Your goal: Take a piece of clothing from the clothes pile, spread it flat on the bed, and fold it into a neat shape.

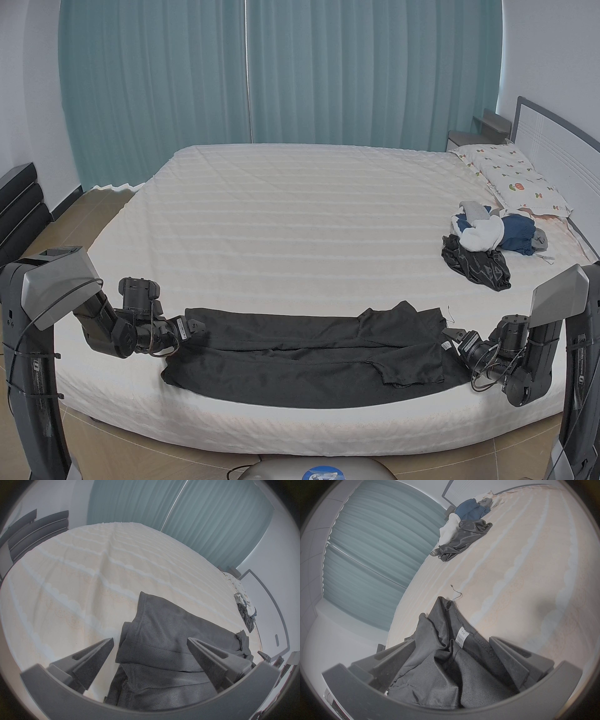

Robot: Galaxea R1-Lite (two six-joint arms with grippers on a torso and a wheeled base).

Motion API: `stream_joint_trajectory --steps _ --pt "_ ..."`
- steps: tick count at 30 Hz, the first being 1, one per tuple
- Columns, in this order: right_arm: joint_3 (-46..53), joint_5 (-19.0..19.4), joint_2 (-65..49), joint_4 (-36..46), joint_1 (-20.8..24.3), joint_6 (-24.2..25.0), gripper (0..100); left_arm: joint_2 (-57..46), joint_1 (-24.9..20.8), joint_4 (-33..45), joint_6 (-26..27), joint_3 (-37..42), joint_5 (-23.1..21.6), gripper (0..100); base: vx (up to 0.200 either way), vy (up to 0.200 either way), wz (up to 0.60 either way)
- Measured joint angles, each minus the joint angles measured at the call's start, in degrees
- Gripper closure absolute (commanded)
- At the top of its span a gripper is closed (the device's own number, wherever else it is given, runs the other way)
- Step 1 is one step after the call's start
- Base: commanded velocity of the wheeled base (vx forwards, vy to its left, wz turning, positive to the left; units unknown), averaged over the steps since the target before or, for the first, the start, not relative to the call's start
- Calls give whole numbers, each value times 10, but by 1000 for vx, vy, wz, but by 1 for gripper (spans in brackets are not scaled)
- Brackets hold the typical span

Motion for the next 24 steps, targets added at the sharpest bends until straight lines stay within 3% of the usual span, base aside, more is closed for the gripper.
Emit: stream_joint_trajectory --steps 18,19,24 --pt "-1 0 0 0 0 0 0 36 -19 -2 4 -22 0 0 0 0 0" --pt "-1 0 0 0 0 0 0 37 -19 -2 4 -22 0 100 0 0 0" --pt "-1 0 0 0 0 0 0 39 -20 -3 4 -22 0 100 0 0 0"
